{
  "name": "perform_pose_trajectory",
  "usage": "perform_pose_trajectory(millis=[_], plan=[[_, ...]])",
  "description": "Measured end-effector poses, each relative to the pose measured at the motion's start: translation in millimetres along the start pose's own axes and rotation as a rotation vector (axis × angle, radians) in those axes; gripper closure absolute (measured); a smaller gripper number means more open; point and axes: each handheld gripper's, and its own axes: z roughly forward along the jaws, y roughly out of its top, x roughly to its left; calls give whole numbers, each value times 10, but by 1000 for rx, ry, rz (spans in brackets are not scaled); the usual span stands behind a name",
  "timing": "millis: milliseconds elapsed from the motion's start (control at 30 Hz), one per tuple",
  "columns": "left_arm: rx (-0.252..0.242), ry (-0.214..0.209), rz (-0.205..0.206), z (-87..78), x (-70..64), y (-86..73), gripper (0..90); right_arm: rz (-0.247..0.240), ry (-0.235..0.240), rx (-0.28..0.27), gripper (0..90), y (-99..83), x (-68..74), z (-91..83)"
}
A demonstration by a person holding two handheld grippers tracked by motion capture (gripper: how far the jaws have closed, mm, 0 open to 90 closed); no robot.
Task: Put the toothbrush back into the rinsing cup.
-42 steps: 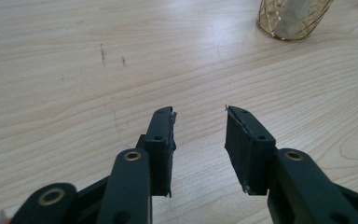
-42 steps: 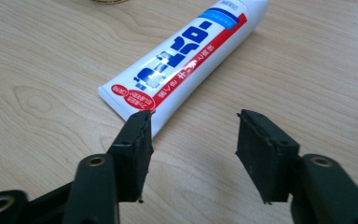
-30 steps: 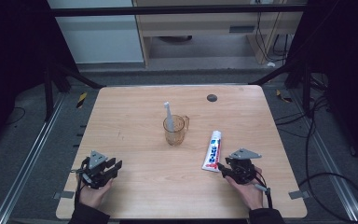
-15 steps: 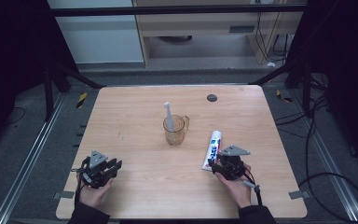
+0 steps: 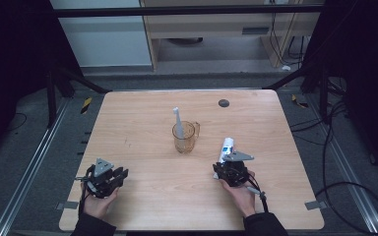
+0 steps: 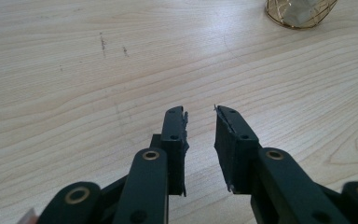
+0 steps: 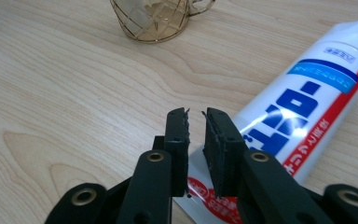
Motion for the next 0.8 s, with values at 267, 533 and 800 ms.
perform_pose_trajectory(millis=[267,533,800], plan=[[3,-1,2,4,5,0,725,-15,13,24,839,24,65,87],[5,0,4,6,9,-1,727,-15,10,48,860,6,52,57],[5,1,7,4,7,0,729,-12,-6,63,877,-8,14,-26]])
